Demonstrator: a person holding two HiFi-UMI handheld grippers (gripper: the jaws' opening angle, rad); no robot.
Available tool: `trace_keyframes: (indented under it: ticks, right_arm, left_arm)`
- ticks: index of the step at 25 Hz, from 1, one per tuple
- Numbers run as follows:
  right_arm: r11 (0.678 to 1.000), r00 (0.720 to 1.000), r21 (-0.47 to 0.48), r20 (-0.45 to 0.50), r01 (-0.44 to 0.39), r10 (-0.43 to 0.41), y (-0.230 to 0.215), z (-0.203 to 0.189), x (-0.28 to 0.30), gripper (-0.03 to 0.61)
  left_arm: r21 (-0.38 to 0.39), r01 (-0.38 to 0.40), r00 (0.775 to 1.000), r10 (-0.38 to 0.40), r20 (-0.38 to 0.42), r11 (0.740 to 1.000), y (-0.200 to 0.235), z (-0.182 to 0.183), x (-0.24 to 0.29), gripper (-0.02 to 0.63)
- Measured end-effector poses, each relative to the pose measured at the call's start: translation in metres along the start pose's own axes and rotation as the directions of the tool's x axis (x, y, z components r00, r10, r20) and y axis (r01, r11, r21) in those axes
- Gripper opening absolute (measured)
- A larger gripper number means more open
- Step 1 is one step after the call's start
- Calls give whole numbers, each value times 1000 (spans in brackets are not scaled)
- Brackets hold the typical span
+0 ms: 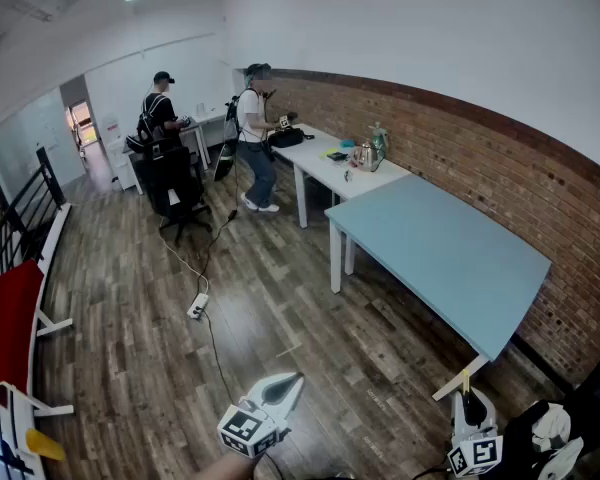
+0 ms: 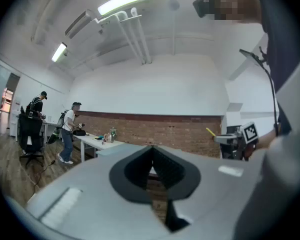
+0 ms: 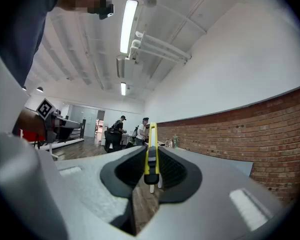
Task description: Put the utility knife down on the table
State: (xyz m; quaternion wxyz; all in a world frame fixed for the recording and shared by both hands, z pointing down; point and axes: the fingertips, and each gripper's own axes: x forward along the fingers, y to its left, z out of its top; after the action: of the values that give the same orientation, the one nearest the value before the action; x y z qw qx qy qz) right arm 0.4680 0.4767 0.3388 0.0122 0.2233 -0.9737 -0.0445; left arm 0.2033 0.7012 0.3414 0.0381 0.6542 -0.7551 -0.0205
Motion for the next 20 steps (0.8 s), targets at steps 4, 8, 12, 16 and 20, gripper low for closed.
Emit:
trace_keyframes:
  ticks: [4,8,12,16,20]
  right_arm:
    - [1000,1000,-4,18,-2,2,-1,10,16,72]
    - [1000,1000,2,8,-4,4,-6,3,20,72]
    - [999,1000,38,19,-9,8,-14,3,20,74]
    - [998,999,62,47,-13,11,-31,6,24,74]
    - [999,999,32,39,-31,29,-40,1,30,74]
  left_arm:
    - [21,1,1000,-1,-8,1000,7,-1,2,2]
    - [7,-3,1000,3,-20,1000,6,-5,9,3]
    - [8,9,1000,-9,-23,1000,1,1,23,3]
    - [20,6,1000,-6,-11,1000,-2,8,39,3]
    - [27,-1,1000,1,13,1000,-5,11,51,2]
